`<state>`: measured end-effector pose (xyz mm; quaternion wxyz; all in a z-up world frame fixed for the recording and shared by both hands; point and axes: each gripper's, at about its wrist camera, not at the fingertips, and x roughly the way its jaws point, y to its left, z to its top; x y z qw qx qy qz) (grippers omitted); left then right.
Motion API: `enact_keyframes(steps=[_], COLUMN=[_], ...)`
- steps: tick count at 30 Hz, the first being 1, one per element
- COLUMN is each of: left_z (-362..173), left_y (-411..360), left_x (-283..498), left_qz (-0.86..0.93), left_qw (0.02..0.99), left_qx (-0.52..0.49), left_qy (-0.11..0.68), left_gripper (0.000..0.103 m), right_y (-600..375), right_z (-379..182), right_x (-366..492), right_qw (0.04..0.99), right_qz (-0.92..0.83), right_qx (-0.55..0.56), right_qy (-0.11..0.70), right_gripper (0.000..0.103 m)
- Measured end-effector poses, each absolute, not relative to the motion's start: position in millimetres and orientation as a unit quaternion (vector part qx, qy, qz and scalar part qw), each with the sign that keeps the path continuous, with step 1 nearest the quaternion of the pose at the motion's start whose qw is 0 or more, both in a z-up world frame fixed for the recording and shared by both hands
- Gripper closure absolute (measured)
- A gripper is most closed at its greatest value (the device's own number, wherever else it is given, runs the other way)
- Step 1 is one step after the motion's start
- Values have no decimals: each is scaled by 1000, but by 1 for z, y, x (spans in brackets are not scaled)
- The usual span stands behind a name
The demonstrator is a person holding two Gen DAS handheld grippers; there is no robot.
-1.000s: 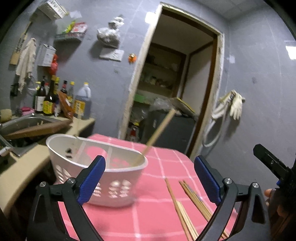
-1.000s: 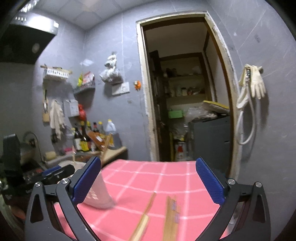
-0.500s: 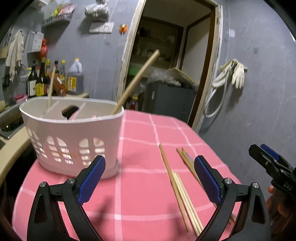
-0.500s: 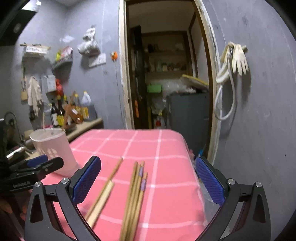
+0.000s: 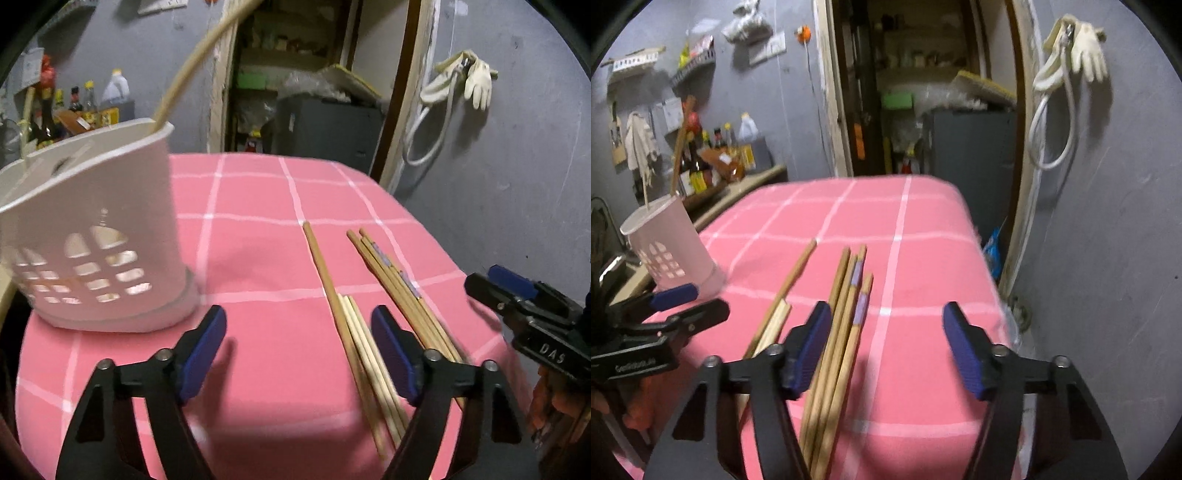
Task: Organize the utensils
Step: 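Move both open tools back down to the remaining chopsticks, then close the left tool on one chopstick while the right tool grasps a purple-banded chopstick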
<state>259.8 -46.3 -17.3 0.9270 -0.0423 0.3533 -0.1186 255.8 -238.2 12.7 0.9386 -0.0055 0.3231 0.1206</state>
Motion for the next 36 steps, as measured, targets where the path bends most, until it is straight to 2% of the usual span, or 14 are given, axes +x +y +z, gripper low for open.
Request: enact_keyframes(steps=[2,9,16,22,28,36], left_z=[-21,-29,-32,-33,-36,-38], left_y=[-48,-53,-55,-60,-66,-66], left_x=[270,300,320,337,344,357], left_qz=[-123,-133,-137,-139,-147,-159], left_qw=[921,902,893,889,886,873], left_qx=[-43,-51,-54,-47,-37,-44], left_qy=[368,407,425,433,439,459], left_gripper=[41,58,71,76,86,87], right_y=[-238,-233,-224,-219,-220,-218], right_z=[7,-5,-12,-13,-18,-20], right_x=[263,282,297,307,312,325], right_qw=[930,907,894,893,887,875], right_qz=[127,147,162,157,158,164], right_qx=[-4,-5,-11,-17,-17,-8], right_qy=[346,394,418,421,434,456], right_gripper=[55,71,77,81,84,84])
